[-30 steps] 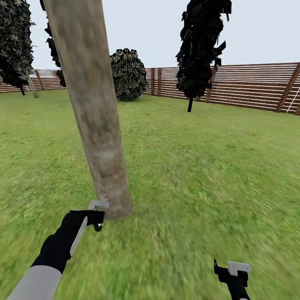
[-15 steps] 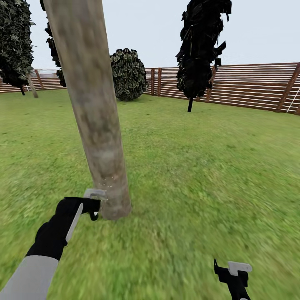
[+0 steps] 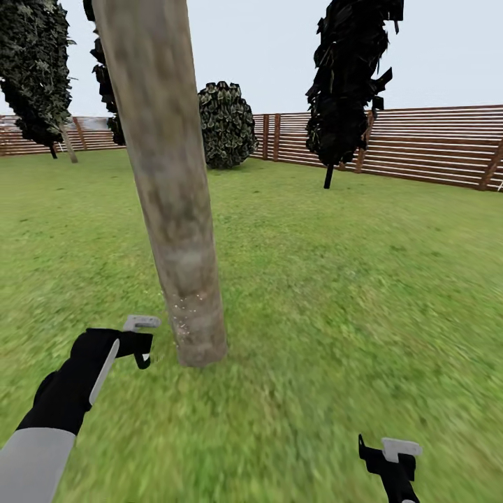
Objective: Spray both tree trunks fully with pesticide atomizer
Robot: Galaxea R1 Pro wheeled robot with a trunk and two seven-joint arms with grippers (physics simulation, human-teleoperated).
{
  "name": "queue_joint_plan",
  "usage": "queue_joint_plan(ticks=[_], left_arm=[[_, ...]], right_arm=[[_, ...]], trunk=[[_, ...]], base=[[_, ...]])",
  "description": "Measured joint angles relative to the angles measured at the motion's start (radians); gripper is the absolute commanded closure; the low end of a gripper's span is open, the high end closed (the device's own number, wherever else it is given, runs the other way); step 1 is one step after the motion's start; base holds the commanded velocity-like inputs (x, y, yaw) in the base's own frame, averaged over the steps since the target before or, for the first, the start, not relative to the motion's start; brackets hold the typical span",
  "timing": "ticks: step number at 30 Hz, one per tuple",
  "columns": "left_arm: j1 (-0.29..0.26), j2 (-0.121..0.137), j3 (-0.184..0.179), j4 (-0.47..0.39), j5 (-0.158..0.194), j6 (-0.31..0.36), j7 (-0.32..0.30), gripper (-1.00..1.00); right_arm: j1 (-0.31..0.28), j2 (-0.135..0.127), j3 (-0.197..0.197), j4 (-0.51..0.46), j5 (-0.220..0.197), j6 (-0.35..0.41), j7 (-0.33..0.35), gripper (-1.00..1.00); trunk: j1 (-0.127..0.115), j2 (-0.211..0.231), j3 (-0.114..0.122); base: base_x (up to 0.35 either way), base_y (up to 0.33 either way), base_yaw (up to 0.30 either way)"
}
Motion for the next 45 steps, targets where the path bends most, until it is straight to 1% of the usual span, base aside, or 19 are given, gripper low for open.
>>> queue_joint_plan(ticks=[5, 9, 14, 17, 29, 42, 45], left_arm=[[0.0, -0.008, -0.002, 0.001, 0.002, -0.003, 0.004, 1.0], [-0.01, -0.016, -0.007, -0.001, 0.004, -0.003, 0.004, 1.0], [-0.015, -0.016, -0.006, -0.001, 0.002, -0.003, 0.005, 1.0], [-0.015, -0.017, -0.006, -0.002, 0.003, -0.003, 0.005, 1.0], [-0.015, -0.019, -0.004, -0.025, 0.002, -0.002, 0.007, 1.0], [-0.012, -0.02, -0.006, -0.023, 0.002, -0.002, 0.007, 1.0], [-0.011, -0.02, -0.006, -0.023, 0.001, -0.002, 0.007, 1.0]], right_arm=[[0.0, 0.0, 0.0, 0.0, 0.0, 0.0, 0.0, -1.0], [0.0, 0.0, 0.0, 0.0, 0.0, 0.0, 0.0, -1.0], [0.0, 0.0, 0.0, 0.0, 0.0, 0.0, 0.0, -1.0], [0.0, 0.0, 0.0, 0.0, 0.0, 0.0, 0.0, -1.0], [0.0, 0.0, 0.0, 0.0, 0.001, 0.0, 0.0, -1.0], [0.0, 0.0, 0.0, 0.0, 0.002, 0.0, 0.0, -1.0], [0.0, 0.0, 0.0, 0.0, 0.001, 0.0, 0.0, -1.0]], trunk=[[0.0, 0.0, 0.0], [0.0, 0.0, 0.0], [0.0, 0.0, 0.0], [0.0, 0.0, 0.0], [0.0, 0.0, 0.0], [0.0, 0.0, 0.0], [0.0, 0.0, 0.0]], base=[[0.198, -0.165, 0.058], [-0.118, -0.235, 0.001], [-0.209, -0.22, 0.0], [-0.033, -0.263, 0.0], [0.117, -0.274, 0.01], [0.125, -0.273, 0.251], [0.104, -0.273, 0.116]])
